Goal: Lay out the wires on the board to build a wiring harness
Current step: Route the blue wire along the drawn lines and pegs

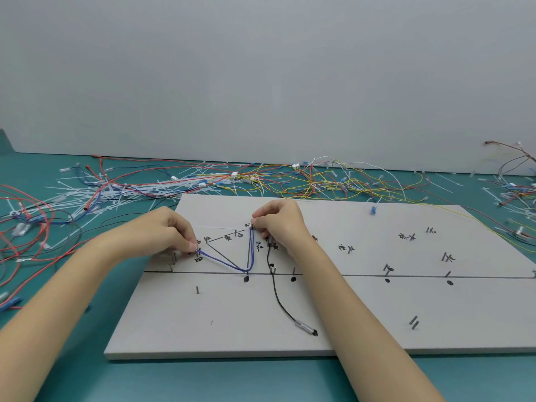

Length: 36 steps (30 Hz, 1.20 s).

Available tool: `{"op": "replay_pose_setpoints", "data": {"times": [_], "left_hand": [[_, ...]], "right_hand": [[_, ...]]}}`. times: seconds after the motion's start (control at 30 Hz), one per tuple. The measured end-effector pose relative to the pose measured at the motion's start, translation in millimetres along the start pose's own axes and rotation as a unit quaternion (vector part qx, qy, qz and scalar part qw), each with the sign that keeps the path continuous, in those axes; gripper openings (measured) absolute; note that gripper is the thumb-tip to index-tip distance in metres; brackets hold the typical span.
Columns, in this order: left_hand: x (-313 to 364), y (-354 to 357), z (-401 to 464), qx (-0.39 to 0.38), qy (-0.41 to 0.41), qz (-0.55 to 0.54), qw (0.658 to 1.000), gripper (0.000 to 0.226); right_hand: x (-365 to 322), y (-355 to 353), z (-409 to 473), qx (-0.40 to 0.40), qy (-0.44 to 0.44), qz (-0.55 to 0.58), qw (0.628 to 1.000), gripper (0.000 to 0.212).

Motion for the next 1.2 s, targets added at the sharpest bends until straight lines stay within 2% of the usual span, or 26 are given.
{"op": "replay_pose_setpoints", "data": {"times": [0.2, 0.33, 0.53, 0.6, 0.67, 0.77, 0.87, 1.2], "left_hand": [[1, -3, -3, 0.032, -0.010, 0.073, 0.997, 0.014], [12, -3, -6, 0.038, 0.027, 0.142, 0.989, 0.018], [35, 9, -7, 0.024, 0.095, 0.204, 0.974, 0.044], [47, 15, -8, 0.047, 0.136, 0.192, 0.971, 0.040], [63, 26, -9, 0.076, 0.180, 0.146, 0.970, 0.025], [76, 47, -9, 0.060, 0.218, 0.092, 0.970, 0.007], [71, 60, -5, 0.032, 0.213, 0.079, 0.973, 0.014], [58, 64, 2, 0.037, 0.195, 0.061, 0.978, 0.018]], "right_hand": [[0, 0, 0, 0.003, 0.001, -0.005, 1.000, 0.013], [0, -1, 1, 0.005, -0.001, -0.012, 1.000, 0.013], [0, 0, 2, 0.009, -0.004, -0.013, 1.000, 0.015], [0, 0, 2, 0.011, -0.005, -0.018, 1.000, 0.017], [0, 0, 2, 0.013, -0.008, -0.020, 1.000, 0.018], [0, 1, 2, 0.013, -0.010, -0.020, 1.000, 0.018], [0, 1, 0, 0.013, -0.011, -0.020, 1.000, 0.016], [0, 2, 1, 0.029, -0.027, -0.037, 0.999, 0.018]]}}
Point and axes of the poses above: each hand's wrist, its own z-axis towards the middle knuckle, its own y-axis out of the palm, x = y × z, the point moved 6 cm from there along z, towards the middle knuckle, and after that the axes turned 15 degrees about y, right-handed, at the moved point
